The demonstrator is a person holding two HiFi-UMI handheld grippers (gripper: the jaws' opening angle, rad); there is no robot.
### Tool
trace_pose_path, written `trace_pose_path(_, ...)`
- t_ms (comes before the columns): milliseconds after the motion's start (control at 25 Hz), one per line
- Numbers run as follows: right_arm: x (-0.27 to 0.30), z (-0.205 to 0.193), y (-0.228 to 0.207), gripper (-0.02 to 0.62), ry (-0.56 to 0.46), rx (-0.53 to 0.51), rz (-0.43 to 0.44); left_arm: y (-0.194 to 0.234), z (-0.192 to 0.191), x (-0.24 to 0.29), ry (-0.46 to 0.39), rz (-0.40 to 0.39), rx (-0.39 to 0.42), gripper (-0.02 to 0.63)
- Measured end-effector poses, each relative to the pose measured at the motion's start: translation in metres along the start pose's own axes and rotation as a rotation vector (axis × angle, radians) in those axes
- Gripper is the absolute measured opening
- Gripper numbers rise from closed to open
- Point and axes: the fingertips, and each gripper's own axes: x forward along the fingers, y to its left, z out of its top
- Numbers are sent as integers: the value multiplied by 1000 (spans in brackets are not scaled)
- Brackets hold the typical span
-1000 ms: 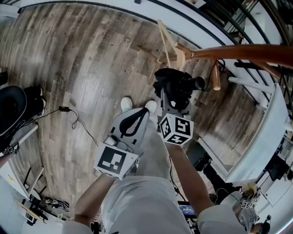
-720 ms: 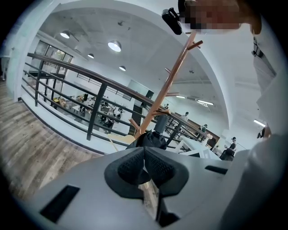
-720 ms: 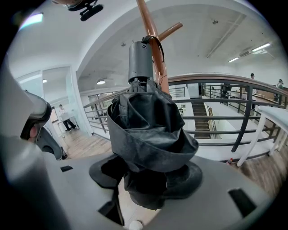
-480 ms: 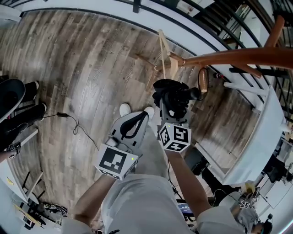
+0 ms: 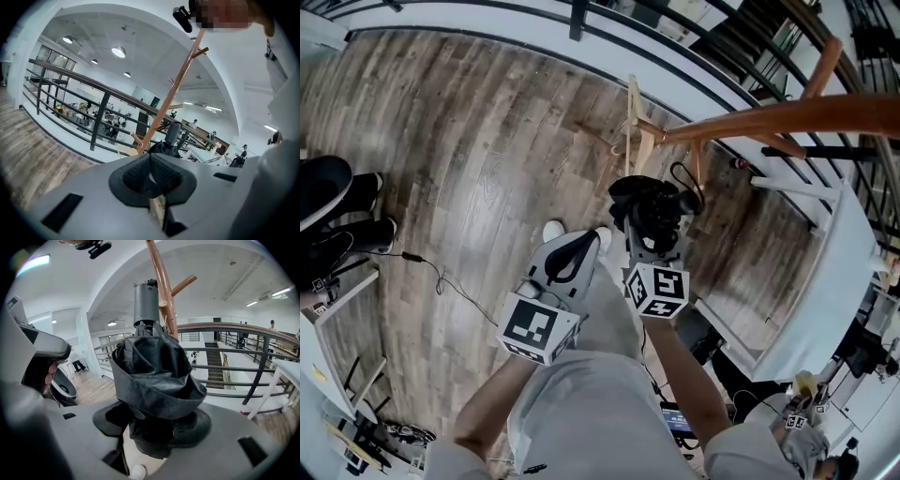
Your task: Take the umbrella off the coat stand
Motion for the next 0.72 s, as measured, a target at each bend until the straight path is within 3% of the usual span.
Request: trace_pose_path(720,-56,70,33,270,-61,-77,130,-33,61,-29,-52,-23,79,25)
